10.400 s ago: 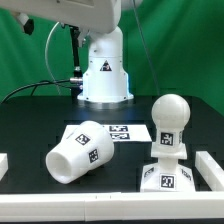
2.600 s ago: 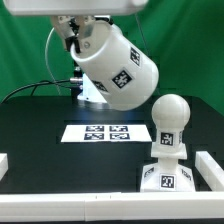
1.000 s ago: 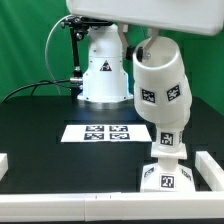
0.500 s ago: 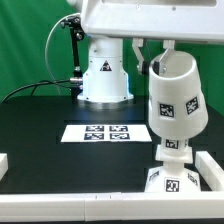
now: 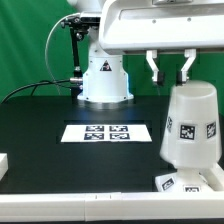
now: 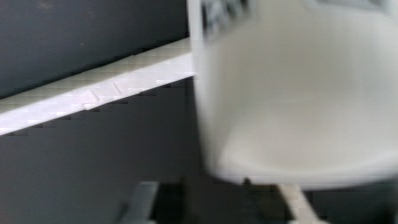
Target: Assemble lamp
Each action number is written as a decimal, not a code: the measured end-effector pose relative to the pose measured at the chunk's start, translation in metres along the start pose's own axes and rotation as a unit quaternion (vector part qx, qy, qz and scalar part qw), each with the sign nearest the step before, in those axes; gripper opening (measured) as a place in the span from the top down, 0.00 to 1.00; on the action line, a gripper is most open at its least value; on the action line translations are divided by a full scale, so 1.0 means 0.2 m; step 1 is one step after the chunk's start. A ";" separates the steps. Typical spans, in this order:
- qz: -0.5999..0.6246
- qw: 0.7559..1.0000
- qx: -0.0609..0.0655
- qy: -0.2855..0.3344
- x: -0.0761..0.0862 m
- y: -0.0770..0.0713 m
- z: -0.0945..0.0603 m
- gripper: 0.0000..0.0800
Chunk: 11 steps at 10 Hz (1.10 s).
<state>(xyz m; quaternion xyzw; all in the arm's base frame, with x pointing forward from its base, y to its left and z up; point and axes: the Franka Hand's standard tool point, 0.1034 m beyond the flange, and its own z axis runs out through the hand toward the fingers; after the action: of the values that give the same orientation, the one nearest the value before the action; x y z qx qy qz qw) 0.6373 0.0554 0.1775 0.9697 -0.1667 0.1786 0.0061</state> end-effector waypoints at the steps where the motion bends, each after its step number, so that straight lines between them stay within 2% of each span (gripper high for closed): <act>1: 0.001 1.000 0.000 -0.001 0.00 0.00 0.00 0.45; 2: 0.002 1.000 0.001 -0.001 0.00 0.00 0.00 0.45; 3: 0.001 1.000 0.001 -0.002 0.00 0.00 0.01 0.21; 4: 0.001 1.000 0.001 -0.002 -0.01 0.00 0.01 0.21; 5: 0.001 1.000 0.001 -0.002 -0.01 0.00 0.01 0.14; 6: -0.001 1.000 0.002 -0.002 -0.01 0.00 0.01 0.14; 8: -0.001 1.000 0.017 -0.008 0.01 0.03 -0.06 0.13; 9: -0.002 1.000 0.021 -0.012 0.03 0.05 -0.10 0.13; 11: -0.004 1.000 0.020 -0.013 0.02 0.05 -0.09 0.13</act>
Offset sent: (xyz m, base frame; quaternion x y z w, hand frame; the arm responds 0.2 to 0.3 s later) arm 0.0000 0.0000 0.0000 0.0000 0.0000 0.0000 1.0000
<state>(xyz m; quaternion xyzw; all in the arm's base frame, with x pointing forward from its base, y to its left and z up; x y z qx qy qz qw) 0.6324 0.0466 0.1953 0.9724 -0.1595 0.1695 -0.0149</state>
